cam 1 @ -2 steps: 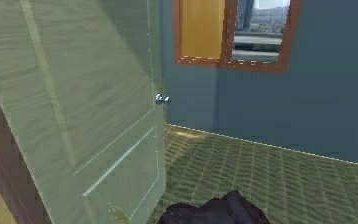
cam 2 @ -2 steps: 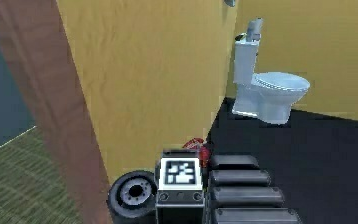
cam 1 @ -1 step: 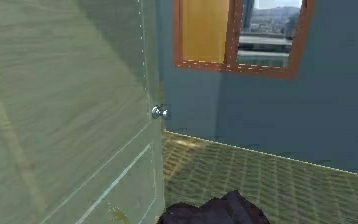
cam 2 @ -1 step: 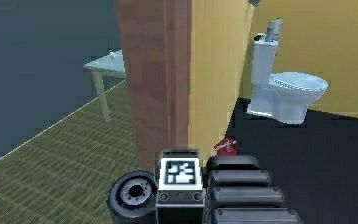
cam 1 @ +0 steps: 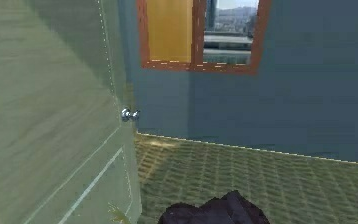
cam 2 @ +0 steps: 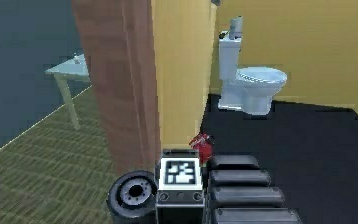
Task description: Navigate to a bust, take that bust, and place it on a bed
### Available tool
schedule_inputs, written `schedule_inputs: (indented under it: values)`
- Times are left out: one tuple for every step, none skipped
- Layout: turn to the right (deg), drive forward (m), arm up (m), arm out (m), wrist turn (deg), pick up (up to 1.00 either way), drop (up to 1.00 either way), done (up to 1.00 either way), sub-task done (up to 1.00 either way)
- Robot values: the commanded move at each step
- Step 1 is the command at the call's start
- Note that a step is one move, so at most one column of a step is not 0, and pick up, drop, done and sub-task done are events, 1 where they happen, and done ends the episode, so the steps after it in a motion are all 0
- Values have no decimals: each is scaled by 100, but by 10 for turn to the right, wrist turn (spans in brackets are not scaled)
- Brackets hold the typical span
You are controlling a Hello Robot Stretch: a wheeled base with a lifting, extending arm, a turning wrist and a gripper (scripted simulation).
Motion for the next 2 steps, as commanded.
schedule_inputs:
  values:
    - [0, 75, 0, 0, 0, 0, 0, 0, 0]
    - [300, 0, 0, 0, 0, 0, 0, 0, 0]
